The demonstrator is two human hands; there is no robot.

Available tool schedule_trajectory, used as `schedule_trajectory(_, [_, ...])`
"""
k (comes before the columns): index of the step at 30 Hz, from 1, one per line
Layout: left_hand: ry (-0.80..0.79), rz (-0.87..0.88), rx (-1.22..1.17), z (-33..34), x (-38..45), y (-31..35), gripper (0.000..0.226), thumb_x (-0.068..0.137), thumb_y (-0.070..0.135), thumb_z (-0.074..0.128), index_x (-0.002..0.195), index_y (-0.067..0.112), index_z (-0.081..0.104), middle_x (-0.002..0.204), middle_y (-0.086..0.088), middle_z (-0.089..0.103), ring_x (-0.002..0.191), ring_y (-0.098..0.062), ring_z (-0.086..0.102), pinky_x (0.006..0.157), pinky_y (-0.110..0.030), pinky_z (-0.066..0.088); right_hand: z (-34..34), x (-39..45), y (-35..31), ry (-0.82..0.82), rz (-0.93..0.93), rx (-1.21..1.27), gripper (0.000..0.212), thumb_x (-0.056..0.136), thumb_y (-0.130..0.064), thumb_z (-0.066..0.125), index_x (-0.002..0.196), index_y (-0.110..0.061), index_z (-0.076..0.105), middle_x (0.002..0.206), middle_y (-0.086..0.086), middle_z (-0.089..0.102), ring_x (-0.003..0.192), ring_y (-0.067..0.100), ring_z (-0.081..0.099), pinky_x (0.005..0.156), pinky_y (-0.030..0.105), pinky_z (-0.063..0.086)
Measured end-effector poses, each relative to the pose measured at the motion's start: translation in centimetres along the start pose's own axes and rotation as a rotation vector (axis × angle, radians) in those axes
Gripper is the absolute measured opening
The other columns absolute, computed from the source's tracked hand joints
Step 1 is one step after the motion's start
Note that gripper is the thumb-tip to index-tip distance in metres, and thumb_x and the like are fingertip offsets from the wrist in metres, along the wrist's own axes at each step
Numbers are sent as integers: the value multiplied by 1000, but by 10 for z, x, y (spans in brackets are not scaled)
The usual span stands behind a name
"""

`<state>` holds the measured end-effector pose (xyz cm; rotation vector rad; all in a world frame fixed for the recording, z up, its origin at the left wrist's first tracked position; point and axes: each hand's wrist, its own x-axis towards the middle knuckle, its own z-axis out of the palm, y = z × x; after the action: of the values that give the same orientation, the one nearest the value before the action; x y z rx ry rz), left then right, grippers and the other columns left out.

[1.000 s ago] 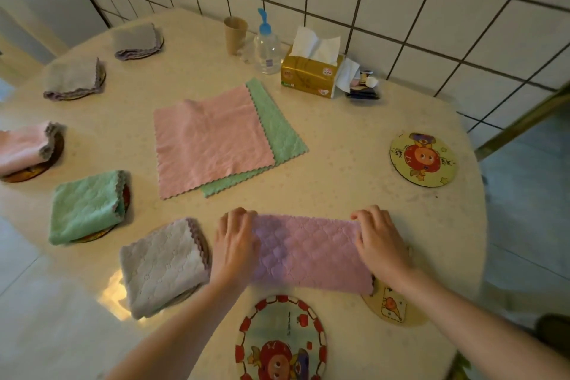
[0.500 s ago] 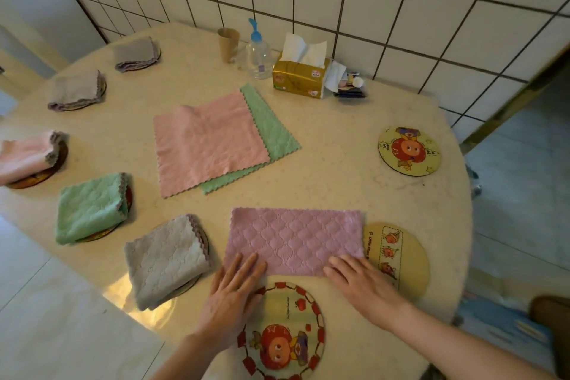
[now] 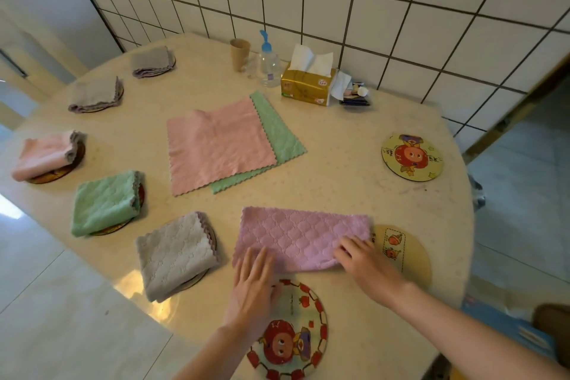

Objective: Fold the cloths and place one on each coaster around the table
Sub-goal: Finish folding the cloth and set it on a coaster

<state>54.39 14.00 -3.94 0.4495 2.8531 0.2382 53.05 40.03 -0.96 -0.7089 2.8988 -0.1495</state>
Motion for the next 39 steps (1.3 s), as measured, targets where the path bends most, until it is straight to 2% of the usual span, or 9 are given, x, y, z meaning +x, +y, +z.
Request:
schedule_trajectory(4, [-2, 201, -131, 2, -5, 46, 66, 96, 37, 37, 152, 31, 1, 157, 12, -4, 146, -17, -9, 119, -35, -5, -12, -24, -15, 58, 24, 89, 39, 63, 7, 68, 91, -17, 58, 90, -4, 55, 76, 11, 53, 62, 21, 48])
schedule_trajectory(8, [-13, 327, -152, 6, -15, 73, 64, 86, 38, 43, 146, 25, 26, 151, 5, 37, 141, -18, 30, 113, -41, 30, -14, -63, -40, 82, 39, 217, 26, 78, -9, 56, 102, -21, 56, 94, -6, 59, 77, 8, 59, 61, 17, 49])
schedule_trajectory(12, [-3, 458, -185, 8, -33, 79, 48, 84, 44, 46, 129, 28, 53, 127, 11, 61, 119, -10, 56, 103, -33, 45, -16, -92, -72, 40, 31, 400, 30, 92, -26, 35, 118, -24, 51, 112, -8, 58, 100, 4, 55, 84, 17, 46])
schedule_trajectory(16, [-45, 578, -96, 17, -55, 57, 42, 78, 42, 52, 116, 32, 66, 120, 13, 66, 115, -11, 60, 97, -35, 50, -11, -98, -72, 78, -12, 494, 20, 97, -22, 43, 112, -20, 55, 106, -7, 59, 91, 5, 57, 78, 21, 50])
schedule_trajectory(22, [-28, 717, 2, 23, -80, 14, 42, 91, 42, 44, 131, 33, 54, 143, 8, 49, 136, -15, 39, 110, -40, 35, 27, -91, -51, -96, -265, 73, 86, 57, 15, 62, 134, -19, 45, 135, 0, 52, 123, 17, 51, 97, 30, 48])
schedule_trajectory(29, [-100, 648, -67, 29, -89, -8, 45, 93, 46, 45, 136, 32, 49, 146, 10, 44, 138, -9, 33, 113, -33, 30, 42, -98, -46, -229, -363, -20, 97, 54, 5, 72, 140, -20, 37, 146, 3, 43, 132, 19, 43, 104, 31, 39])
schedule_trajectory(33, [-208, 457, -441, 12, -82, 1, 40, 94, 38, 50, 134, 30, 53, 140, 13, 48, 133, 1, 36, 112, -20, 28, 47, -98, -45, -170, -355, 45, 73, 75, -15, 61, 142, -26, 33, 145, -4, 42, 134, 14, 39, 109, 29, 35])
schedule_trajectory(36, [-355, 171, -604, 3, -72, 4, 29, 96, 35, 49, 120, 28, 64, 120, 12, 65, 107, -3, 61, 97, -24, 48, 39, -93, -49, -93, -207, 350, 49, 83, -19, 49, 132, -25, 50, 130, -10, 58, 120, 1, 49, 106, 20, 37])
schedule_trajectory(39, [-399, -171, -748, -7, -54, 6, 40, 94, 43, 48, 89, 6, 64, 79, -5, 66, 68, -23, 61, 63, -32, 54, 22, -80, -57, -145, 126, 826, 29, 86, -24, 61, 115, -24, 62, 103, -13, 69, 85, -2, 64, 75, 19, 54])
